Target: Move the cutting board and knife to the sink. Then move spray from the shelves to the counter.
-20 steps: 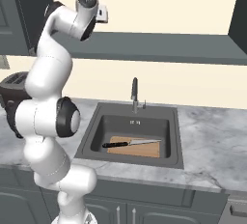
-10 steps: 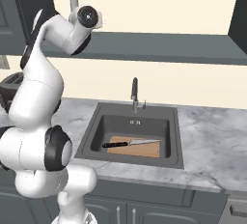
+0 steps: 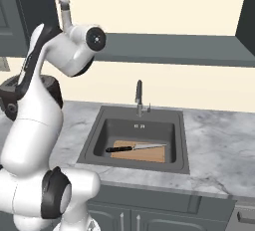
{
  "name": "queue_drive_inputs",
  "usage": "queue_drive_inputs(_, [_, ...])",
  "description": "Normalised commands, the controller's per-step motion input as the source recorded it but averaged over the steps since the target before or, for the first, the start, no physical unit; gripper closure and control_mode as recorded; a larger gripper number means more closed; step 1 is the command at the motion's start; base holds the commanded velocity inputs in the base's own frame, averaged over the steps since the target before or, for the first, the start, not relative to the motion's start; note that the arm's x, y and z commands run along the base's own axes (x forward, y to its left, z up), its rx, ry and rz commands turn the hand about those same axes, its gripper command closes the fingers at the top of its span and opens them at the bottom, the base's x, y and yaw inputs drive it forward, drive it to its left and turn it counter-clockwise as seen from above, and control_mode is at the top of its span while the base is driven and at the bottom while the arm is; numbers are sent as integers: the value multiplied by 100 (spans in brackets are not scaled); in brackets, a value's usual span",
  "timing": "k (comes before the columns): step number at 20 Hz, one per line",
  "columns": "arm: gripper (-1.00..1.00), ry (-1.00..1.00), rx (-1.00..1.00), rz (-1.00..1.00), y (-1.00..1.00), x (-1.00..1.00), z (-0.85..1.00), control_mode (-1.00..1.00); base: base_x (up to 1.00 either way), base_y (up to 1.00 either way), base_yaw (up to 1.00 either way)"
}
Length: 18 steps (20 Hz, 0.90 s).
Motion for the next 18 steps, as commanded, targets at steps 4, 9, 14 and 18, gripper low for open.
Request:
queue_drive_inputs(4, [100, -2, 0, 17, 5, -79, -17, -100, 0, 0, 0])
queue_drive_inputs(9, [100, -5, 0, 17, 13, -71, -30, -100, 0, 0, 0])
queue_drive_inputs(14, [100, -4, -1, 19, 22, -54, -55, -100, 0, 0, 0])
queue_drive_inputs(18, [100, -12, -6, 10, 32, -45, -64, -100, 0, 0, 0])
